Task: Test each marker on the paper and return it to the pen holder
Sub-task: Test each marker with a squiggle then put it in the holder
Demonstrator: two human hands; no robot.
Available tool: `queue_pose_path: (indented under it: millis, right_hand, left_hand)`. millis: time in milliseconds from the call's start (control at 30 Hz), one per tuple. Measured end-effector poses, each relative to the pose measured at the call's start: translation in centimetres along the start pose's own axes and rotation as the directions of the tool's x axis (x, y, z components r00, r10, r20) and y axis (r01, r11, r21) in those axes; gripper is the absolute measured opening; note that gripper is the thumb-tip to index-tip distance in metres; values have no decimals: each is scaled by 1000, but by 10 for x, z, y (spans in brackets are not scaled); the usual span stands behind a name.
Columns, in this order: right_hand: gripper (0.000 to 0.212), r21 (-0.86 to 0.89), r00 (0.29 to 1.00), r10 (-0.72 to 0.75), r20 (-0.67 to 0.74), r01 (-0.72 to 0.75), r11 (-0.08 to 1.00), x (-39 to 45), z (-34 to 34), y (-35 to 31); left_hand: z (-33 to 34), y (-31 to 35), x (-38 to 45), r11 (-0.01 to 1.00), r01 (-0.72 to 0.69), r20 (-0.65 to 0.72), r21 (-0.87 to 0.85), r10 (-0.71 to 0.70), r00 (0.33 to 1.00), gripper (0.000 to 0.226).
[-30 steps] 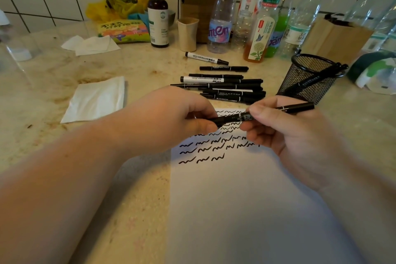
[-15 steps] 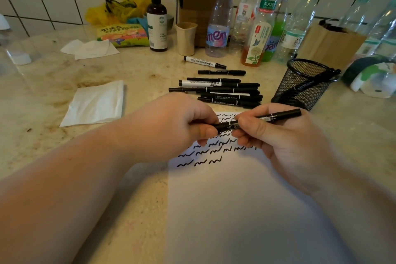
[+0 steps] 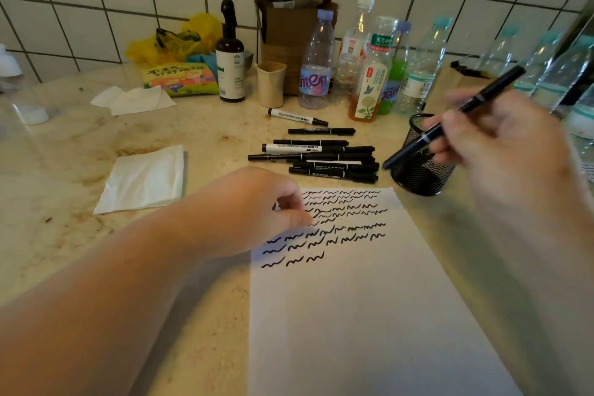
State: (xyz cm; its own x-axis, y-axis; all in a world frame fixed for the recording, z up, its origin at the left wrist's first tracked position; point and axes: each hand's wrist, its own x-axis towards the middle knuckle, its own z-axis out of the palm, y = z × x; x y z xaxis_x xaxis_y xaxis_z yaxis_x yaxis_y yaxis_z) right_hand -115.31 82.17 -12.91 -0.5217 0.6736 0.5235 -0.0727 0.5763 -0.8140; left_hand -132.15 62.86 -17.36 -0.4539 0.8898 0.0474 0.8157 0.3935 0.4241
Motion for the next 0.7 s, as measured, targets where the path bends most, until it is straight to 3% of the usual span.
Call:
queue_pose_path:
  millis: [100,200,333,567,700]
  right_hand:
    - [10,-42,983,-27,-180,20,999,26,-20,-1]
    - [8,-117,974,12,-227,-39,992,42,-31,6]
    - [4,-217,976,59,-209,-105,971,48,-29,17]
    - [21,-361,985,108,-132,-150,921,44,-20,23]
    - [35,-428,984,-10,-180,-70,901,36,-13,18]
  left_hand:
    - [0,-2,0,1000,-17,-18,2,17,1000,21]
    - [1,-2,-1,1000,-11,-24,-4,11,1000,19]
    - [1,-1,0,1000,3,-19,-16,-3,1000,17]
    - [2,-2,1,1000,-1,-28,-5,1,1000,16]
    - [2,-2,0,1000,-8,-32,3,8,999,17]
